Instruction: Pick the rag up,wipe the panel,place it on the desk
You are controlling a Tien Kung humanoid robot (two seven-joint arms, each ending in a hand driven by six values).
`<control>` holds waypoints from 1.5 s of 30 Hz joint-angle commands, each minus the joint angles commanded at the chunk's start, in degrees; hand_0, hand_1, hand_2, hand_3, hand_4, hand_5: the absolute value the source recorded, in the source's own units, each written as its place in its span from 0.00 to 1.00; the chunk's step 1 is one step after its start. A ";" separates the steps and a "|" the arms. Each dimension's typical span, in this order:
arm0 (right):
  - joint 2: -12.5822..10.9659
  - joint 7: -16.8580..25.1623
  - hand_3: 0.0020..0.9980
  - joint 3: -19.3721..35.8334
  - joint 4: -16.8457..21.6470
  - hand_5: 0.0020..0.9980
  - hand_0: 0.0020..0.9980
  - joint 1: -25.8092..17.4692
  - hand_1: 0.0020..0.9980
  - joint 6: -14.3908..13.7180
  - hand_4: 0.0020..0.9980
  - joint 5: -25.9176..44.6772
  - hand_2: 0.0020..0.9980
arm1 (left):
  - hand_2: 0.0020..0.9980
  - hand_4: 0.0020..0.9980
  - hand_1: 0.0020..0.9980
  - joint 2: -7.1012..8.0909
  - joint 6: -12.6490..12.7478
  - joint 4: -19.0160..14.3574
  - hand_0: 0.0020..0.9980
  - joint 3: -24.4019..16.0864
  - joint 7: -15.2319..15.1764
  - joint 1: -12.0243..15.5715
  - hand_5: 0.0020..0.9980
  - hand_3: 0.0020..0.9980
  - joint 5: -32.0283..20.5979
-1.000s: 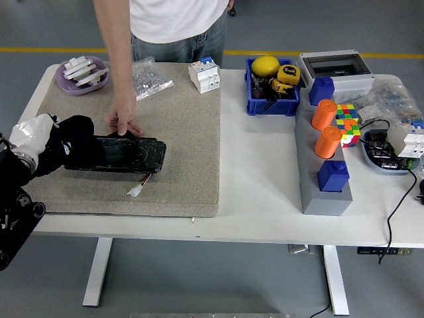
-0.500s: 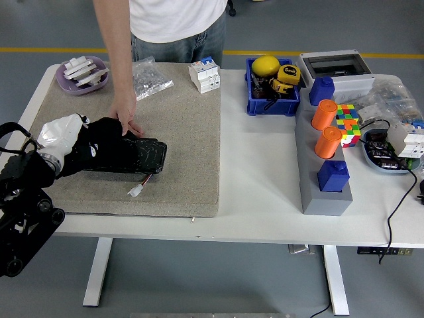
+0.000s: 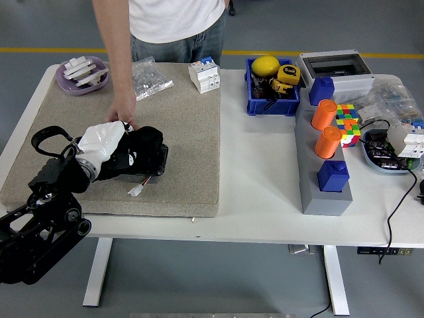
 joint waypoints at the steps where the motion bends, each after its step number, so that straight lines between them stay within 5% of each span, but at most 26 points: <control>1: 0.00 0.00 0.70 -0.03 0.00 0.63 0.75 0.00 0.64 0.02 1.00 0.02 0.69 | 0.59 0.17 0.46 -0.07 -0.04 -0.21 0.28 0.28 0.08 -0.16 0.00 0.53 0.00; 21: 0.09 -0.02 0.70 -0.01 0.04 0.63 0.74 -0.07 0.64 0.15 1.00 0.12 0.69 | 0.59 0.17 0.46 -1.54 -0.33 -1.27 0.28 2.87 0.92 -1.28 0.00 0.53 -0.33; 45: 0.23 0.04 0.70 2.16 0.19 0.63 0.74 -0.38 0.64 -0.11 1.00 -1.60 0.69 | 0.59 0.19 0.46 2.31 0.45 1.95 0.28 -7.58 0.65 2.79 0.00 0.53 2.30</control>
